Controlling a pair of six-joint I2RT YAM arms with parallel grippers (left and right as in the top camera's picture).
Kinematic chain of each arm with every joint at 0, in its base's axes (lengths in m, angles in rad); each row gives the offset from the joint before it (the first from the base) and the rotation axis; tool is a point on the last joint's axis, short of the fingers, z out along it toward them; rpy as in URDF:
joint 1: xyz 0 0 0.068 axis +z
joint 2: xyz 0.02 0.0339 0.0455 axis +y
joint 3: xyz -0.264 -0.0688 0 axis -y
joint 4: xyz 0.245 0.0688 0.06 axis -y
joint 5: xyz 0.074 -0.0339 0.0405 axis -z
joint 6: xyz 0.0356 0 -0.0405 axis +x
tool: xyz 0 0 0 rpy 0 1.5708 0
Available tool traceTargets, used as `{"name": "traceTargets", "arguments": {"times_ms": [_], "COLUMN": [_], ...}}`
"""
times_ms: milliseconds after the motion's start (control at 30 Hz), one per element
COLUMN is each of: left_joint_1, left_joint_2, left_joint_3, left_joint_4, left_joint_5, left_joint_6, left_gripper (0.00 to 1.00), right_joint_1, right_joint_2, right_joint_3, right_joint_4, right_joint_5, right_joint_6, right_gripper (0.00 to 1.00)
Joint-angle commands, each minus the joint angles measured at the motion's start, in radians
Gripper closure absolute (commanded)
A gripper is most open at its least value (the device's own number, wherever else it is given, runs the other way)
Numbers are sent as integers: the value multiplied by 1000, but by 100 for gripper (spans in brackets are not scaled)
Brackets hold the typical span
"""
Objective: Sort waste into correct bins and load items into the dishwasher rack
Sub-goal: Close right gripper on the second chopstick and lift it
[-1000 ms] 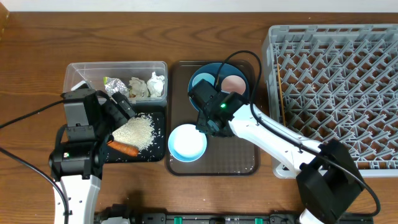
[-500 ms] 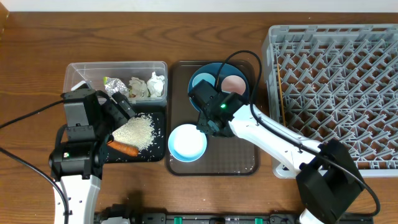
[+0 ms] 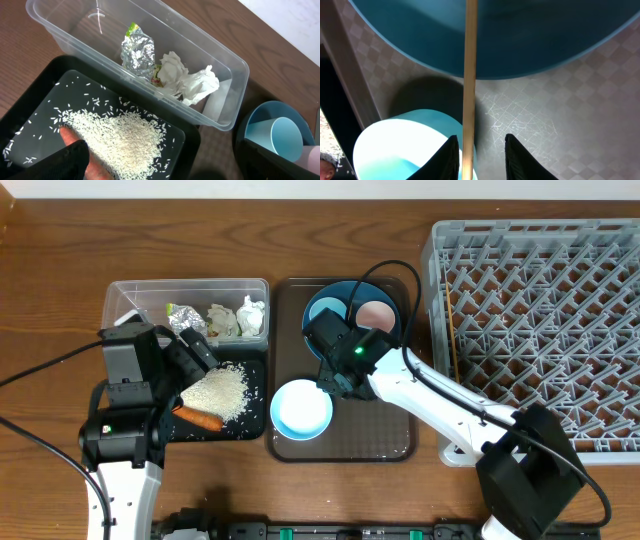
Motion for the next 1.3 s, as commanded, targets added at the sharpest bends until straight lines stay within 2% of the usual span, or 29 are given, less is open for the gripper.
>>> {"name": "traceTargets", "arguments": {"times_ms": [0,967,1267], "left_joint_1": [5,5,5], "left_joint_2": [0,0,0], "left_joint_3": [18,18,18], "left_joint_4": [0,0,0], "left_joint_5": [-5,-5,-5], "left_joint_6": [9,9,9], "left_gripper": [5,5,5], "right_joint_1": [6,6,6], "right_joint_2": [4,4,4], "right_joint_3": [-13,-25,-34], "right_joint_4": [0,4,7], "right_joint_5": [21,33,33], "right_joint_6": [10,17,17], "right_gripper": [72,72,79]}}
